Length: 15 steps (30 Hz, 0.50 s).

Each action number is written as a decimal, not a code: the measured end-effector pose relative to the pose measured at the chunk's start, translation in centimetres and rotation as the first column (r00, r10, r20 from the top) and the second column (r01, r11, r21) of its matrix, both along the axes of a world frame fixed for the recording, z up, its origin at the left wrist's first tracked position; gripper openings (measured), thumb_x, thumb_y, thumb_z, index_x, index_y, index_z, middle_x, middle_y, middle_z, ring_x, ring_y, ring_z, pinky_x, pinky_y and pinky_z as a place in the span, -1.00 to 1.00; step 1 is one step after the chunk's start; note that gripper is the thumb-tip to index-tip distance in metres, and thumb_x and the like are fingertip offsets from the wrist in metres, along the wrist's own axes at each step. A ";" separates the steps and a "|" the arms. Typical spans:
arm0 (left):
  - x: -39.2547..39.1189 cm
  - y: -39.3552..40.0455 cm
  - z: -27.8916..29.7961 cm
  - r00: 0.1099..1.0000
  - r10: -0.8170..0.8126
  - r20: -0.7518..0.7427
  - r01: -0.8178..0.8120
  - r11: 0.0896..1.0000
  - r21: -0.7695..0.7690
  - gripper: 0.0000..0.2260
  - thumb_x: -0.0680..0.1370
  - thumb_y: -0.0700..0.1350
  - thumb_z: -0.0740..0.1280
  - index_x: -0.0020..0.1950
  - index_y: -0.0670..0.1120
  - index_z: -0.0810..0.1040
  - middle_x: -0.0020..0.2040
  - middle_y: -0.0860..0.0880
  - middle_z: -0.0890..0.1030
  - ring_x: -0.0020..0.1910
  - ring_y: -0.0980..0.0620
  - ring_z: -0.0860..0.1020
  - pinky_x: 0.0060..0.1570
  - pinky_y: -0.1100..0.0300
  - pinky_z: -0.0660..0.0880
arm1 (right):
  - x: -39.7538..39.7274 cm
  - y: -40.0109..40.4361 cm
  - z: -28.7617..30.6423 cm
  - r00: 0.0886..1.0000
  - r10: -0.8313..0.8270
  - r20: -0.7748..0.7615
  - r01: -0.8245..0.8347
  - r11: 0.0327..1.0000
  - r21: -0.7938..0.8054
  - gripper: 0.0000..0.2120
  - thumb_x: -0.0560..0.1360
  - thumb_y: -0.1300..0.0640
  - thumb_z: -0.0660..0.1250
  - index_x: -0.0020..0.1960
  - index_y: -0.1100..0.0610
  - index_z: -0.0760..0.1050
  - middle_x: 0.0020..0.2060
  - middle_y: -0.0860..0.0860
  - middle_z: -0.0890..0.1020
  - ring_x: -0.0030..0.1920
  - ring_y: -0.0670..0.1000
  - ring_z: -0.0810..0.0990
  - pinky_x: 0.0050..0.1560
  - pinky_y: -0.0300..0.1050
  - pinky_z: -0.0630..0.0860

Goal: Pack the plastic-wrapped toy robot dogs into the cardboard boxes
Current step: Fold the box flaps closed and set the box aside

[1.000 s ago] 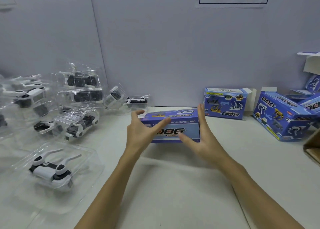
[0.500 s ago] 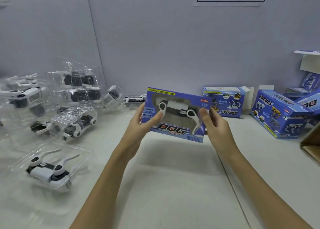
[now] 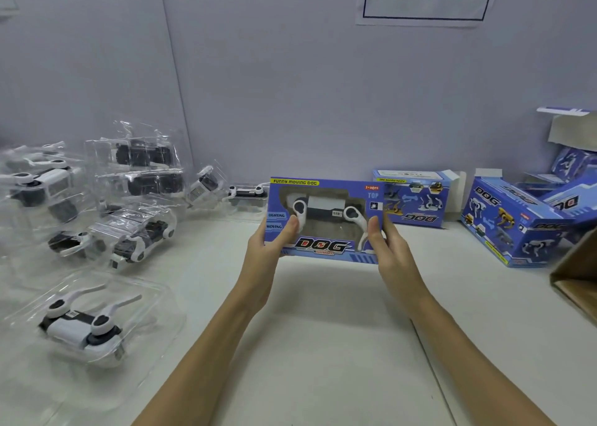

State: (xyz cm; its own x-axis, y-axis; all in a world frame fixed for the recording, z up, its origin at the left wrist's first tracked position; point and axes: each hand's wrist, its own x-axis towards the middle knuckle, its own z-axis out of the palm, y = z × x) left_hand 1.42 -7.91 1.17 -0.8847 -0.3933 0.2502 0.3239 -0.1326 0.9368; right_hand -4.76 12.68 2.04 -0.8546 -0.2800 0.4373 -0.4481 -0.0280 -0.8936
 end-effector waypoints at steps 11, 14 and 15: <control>0.3 -3.4 -0.1 0.980 -0.159 -0.119 0.167 0.984 0.056 -0.59 0.58 0.03 0.38 0.39 -0.11 0.54 0.27 -0.16 0.66 0.24 -0.13 0.63 0.27 -0.02 0.57 | -1.7 3.8 1.4 0.923 0.352 0.152 -0.363 0.930 0.052 -0.29 0.46 0.15 0.55 0.49 -0.15 0.31 0.29 -0.08 0.65 0.36 -0.04 0.58 0.22 -0.18 0.58; 0.6 -3.1 0.0 0.995 -0.083 -0.061 0.080 0.995 -0.055 -0.49 0.47 0.23 0.53 0.29 -0.05 0.66 0.22 -0.17 0.70 0.19 -0.14 0.67 0.30 -0.12 0.54 | -1.4 4.1 1.9 0.902 0.343 0.262 -0.373 0.925 0.073 -0.32 0.46 0.04 0.59 0.47 -0.17 0.34 0.22 0.00 0.70 0.19 0.13 0.70 0.07 -0.05 0.68; 0.6 -2.9 0.0 0.999 -0.032 -0.033 0.030 0.997 -0.068 -0.46 0.41 0.31 0.55 0.23 -0.02 0.70 0.18 -0.14 0.72 0.16 -0.12 0.69 0.30 -0.12 0.55 | -1.2 4.0 2.0 0.897 0.323 0.302 -0.368 0.924 0.106 -0.38 0.46 -0.01 0.58 0.44 -0.11 0.40 0.19 0.05 0.71 0.13 0.17 0.73 0.02 0.02 0.71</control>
